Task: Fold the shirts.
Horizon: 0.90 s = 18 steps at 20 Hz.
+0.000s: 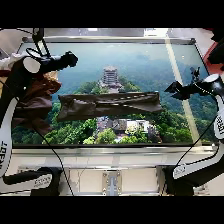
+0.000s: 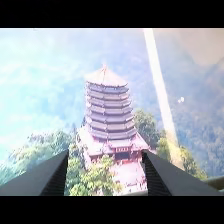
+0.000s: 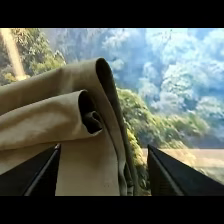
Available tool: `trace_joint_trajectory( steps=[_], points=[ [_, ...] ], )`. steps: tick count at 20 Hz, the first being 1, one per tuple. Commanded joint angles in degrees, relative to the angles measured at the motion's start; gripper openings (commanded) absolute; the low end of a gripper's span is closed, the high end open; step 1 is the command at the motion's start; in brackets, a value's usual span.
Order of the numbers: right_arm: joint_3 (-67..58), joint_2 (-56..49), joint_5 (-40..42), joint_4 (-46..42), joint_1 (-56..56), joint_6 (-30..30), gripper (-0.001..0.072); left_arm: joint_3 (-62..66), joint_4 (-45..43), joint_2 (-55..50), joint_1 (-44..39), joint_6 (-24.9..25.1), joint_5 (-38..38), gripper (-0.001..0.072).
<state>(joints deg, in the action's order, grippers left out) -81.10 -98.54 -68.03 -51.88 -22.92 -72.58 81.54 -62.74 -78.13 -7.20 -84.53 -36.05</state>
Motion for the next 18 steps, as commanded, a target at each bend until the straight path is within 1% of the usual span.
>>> trace_joint_trajectory(
  steps=[1,7,11,13,14,15,16,17,18],
  points=[
    [0.28,-5.73,-1.86,9.9,-1.95,6.1,0.0612,0.31,1.73,0.07,-0.04,2.51,1.97,0.0545],
    [0.28,-11.28,-5.38,13.88,-1.55,9.75,0.061,0.31,2.47,0.04,-0.04,2.51,2.05,0.0544],
    [0.31,-11.87,-4.9,11.45,2.05,9.64,0.0607,0.31,4.35,0.04,-0.46,2.69,1.92,0.0544],
    [0.28,-11.89,-5.03,11.37,4.52,9.64,0.0601,0.31,4.48,0.04,-1.27,3.58,1.95,0.0543],
    [0.28,-11.89,-5.27,11.37,5.84,9.64,0.0583,0.31,4.5,0.04,-1.49,3.56,1.88,0.0544],
    [0.28,-11.87,-5.35,11.39,6.86,9.6,0.0508,0.28,4.46,0.04,-1.81,3.58,1.81,0.0543],
    [0.28,-11.87,-5.4,11.61,7.67,9.62,0.0365,0.28,4.48,0.04,-1.84,3.56,1.4,0.0542],
    [0.15,-11.85,-5.62,11.91,8.17,9.62,0.0124,0.28,4.48,0.02,-1.84,3.56,0.31,0.0529],
    [0.04,-11.61,-6.49,12.83,8.37,9.84,0.0031,0.24,4.46,-0.09,-1.84,3.52,-1.53,0.041]
  ],
)
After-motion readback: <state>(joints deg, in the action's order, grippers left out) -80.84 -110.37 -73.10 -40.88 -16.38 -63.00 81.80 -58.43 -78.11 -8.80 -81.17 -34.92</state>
